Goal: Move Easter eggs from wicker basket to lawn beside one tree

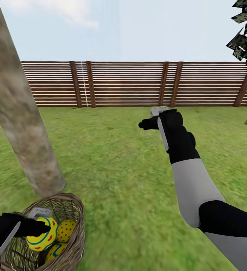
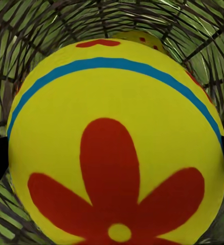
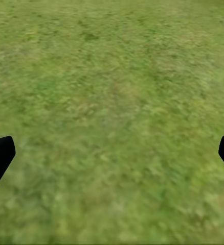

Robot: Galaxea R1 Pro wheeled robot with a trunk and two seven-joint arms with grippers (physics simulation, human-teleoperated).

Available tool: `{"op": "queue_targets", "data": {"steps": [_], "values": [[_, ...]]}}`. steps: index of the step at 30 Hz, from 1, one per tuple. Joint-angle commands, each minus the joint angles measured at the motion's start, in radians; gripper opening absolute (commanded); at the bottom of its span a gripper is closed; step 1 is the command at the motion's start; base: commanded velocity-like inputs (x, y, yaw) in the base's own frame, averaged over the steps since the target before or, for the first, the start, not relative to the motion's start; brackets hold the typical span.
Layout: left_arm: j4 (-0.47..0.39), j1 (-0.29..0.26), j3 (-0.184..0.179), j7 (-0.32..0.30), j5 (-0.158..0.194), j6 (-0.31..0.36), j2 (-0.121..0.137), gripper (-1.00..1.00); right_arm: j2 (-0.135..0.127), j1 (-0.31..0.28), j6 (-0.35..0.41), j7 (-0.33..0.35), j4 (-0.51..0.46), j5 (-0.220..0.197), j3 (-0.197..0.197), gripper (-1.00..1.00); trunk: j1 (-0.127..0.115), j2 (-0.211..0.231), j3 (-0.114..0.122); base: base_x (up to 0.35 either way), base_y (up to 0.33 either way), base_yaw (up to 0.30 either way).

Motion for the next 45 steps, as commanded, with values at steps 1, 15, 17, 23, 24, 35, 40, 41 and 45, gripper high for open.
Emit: {"op": "queue_targets", "data": {"steps": [1,15,17,23,24,35,40,41,45], "values": [[0.002,0.000,-0.002,-0.014,0.007,0.005,0.010,-1.00,0.000,-0.001,0.004,0.009,0.000,0.011,0.000,1.00,-0.001,0.000,0.003,0.000,0.000,0.000],[0.008,0.000,-0.001,-0.030,0.007,0.005,0.032,-1.00,0.000,0.016,0.004,0.004,0.029,0.014,0.002,1.00,-0.007,0.003,0.057,0.000,0.000,0.000],[0.008,0.000,-0.002,-0.031,0.007,0.005,0.034,-1.00,0.000,0.016,0.004,-0.011,0.038,0.015,0.002,1.00,-0.008,0.004,0.065,0.000,0.000,0.000],[0.010,0.000,-0.003,-0.032,0.008,0.005,0.034,-1.00,0.000,0.016,0.004,-0.018,0.043,0.014,0.002,1.00,-0.021,0.026,0.086,0.000,0.000,0.000],[0.010,0.000,-0.003,-0.032,0.008,0.005,0.034,-1.00,0.000,0.016,0.004,-0.019,0.044,0.014,0.002,1.00,-0.025,0.033,0.089,0.000,0.000,0.000],[0.010,0.000,-0.049,-0.033,0.011,0.005,0.034,-1.00,-0.001,0.016,0.004,-0.020,0.089,0.013,-0.018,1.00,-0.067,0.110,0.123,0.000,0.000,0.000],[0.010,0.000,-0.050,-0.034,0.011,0.005,0.034,-1.00,-0.001,0.015,0.004,-0.019,0.102,0.014,-0.043,1.00,-0.086,0.145,0.139,0.000,0.000,0.000],[0.010,0.000,-0.050,-0.033,0.011,0.005,0.034,-1.00,-0.001,0.015,0.004,-0.020,0.106,0.014,-0.045,1.00,-0.090,0.152,0.142,0.000,0.000,0.000],[0.010,0.000,-0.050,-0.034,0.011,0.005,0.034,-1.00,-0.001,0.015,0.004,-0.019,0.113,0.014,-0.049,1.00,-0.105,0.180,0.155,0.000,0.000,0.000]]}}
